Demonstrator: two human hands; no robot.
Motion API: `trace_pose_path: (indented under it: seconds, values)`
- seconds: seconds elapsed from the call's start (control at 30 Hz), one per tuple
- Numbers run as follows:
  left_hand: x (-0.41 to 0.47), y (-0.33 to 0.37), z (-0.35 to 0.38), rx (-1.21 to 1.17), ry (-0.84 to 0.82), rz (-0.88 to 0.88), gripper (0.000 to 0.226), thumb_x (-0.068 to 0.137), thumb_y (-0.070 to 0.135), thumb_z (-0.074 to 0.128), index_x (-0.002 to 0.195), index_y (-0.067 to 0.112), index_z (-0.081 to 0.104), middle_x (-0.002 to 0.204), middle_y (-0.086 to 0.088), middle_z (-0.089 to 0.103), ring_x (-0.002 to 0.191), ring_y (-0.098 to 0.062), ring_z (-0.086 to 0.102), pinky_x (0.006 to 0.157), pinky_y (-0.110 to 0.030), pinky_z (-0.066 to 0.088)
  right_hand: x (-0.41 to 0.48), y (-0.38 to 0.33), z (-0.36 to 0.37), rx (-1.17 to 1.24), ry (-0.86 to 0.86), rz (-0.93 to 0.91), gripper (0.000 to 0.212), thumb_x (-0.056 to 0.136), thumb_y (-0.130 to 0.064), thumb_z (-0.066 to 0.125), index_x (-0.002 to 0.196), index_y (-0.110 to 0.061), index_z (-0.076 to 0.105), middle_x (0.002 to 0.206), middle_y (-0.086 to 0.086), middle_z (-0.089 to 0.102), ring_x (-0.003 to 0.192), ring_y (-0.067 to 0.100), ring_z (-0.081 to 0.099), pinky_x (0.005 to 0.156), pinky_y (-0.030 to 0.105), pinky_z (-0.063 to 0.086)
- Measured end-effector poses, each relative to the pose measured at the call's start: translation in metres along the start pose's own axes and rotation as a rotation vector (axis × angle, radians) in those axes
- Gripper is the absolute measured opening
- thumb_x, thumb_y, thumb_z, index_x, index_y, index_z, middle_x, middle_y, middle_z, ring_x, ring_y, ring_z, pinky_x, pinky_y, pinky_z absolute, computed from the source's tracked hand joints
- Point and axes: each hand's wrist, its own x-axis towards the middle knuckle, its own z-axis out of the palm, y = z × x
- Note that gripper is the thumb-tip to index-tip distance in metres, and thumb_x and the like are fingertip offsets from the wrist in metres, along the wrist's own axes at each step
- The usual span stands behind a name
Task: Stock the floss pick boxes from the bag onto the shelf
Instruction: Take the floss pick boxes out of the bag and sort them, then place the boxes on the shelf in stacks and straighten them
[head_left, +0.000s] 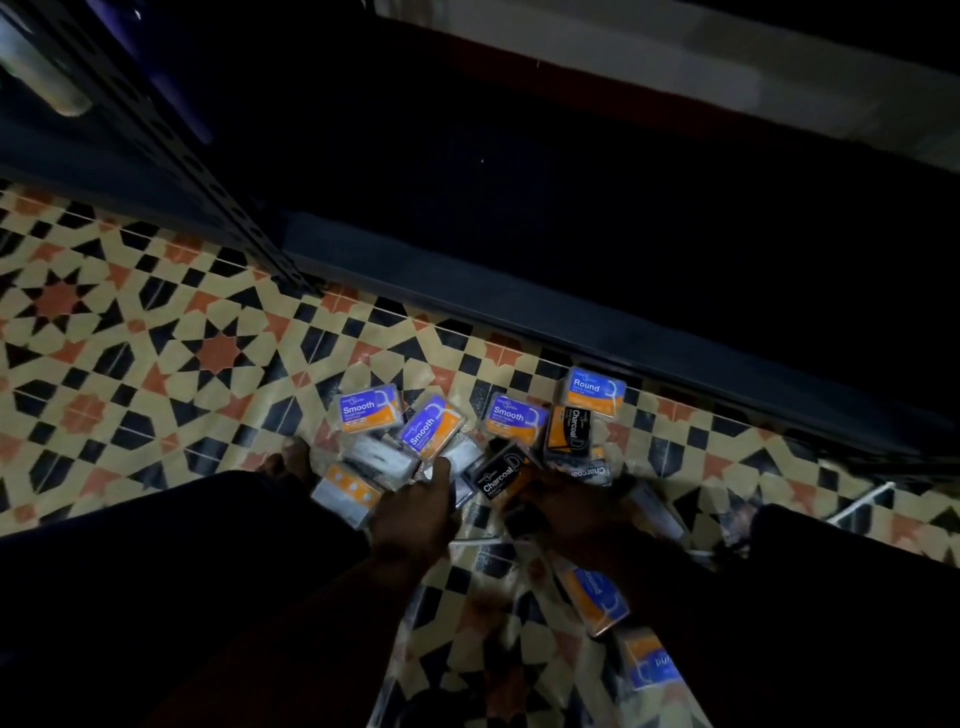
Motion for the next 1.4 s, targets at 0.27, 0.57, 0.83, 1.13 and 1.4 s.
trace_pose_path:
  seconds: [0.27, 0.57, 0.83, 1.13, 1.4]
  values:
    - [0.000, -0.012, -0.020, -0.570, -0.119, -0.044, 0.050, 0.073, 0.033, 0.077, 0.109, 0.028, 0.043, 0.085, 0.002, 0.065, 0.075, -0.019, 0.065, 0.062, -0.029, 0.048, -0.011, -0.002, -0.028, 0.226, 0.096, 0.190, 0.046, 0.092, -0.049, 0.056, 0.134, -0.031, 0.051, 0.120, -0.002, 0.065, 0.104, 0.018, 0.063, 0.088, 0.033, 0.050]
    - [-0.016, -0.006, -0.054, -0.646, -0.144, -0.007, 0.041, 0.072, 0.032, 0.076, 0.102, 0.025, 0.050, 0.082, 0.006, 0.059, 0.069, -0.010, 0.060, 0.059, -0.028, 0.045, -0.040, -0.005, -0.043, 0.602, 0.239, 0.273, 0.031, 0.066, -0.066, 0.072, 0.079, -0.039, 0.067, 0.088, -0.006, 0.071, 0.087, 0.011, 0.067, 0.084, 0.041, 0.053]
    - [-0.054, 0.006, -0.080, -0.650, -0.124, 0.036, 0.039, 0.080, 0.027, 0.076, 0.109, 0.023, 0.049, 0.088, 0.000, 0.057, 0.073, -0.012, 0.054, 0.065, -0.026, 0.041, -0.094, -0.033, -0.062, 0.690, 0.207, 0.216, 0.064, 0.072, -0.035, 0.082, 0.124, -0.037, 0.044, 0.090, -0.010, 0.067, 0.064, -0.002, 0.063, 0.055, 0.016, 0.047]
    - [-0.085, 0.023, -0.128, -0.672, -0.089, 0.178, 0.044, 0.086, 0.018, 0.072, 0.121, 0.025, 0.046, 0.073, 0.000, 0.054, 0.044, -0.004, 0.043, 0.047, -0.021, 0.034, -0.146, -0.065, -0.087, 0.587, 0.294, 0.145, 0.015, 0.096, -0.019, 0.057, 0.095, -0.021, 0.072, 0.119, -0.010, 0.048, 0.102, 0.002, 0.051, 0.068, 0.002, 0.040]
    - [-0.100, 0.032, -0.180, -0.586, -0.018, 0.280, 0.039, 0.091, 0.029, 0.066, 0.123, 0.032, 0.045, 0.085, 0.001, 0.056, 0.046, -0.003, 0.047, 0.051, -0.022, 0.037, -0.170, -0.073, -0.107, 0.437, 0.439, 0.010, 0.046, 0.079, 0.000, 0.067, 0.118, -0.024, 0.067, 0.104, -0.023, 0.050, 0.108, 0.008, 0.051, 0.100, 0.030, 0.045]
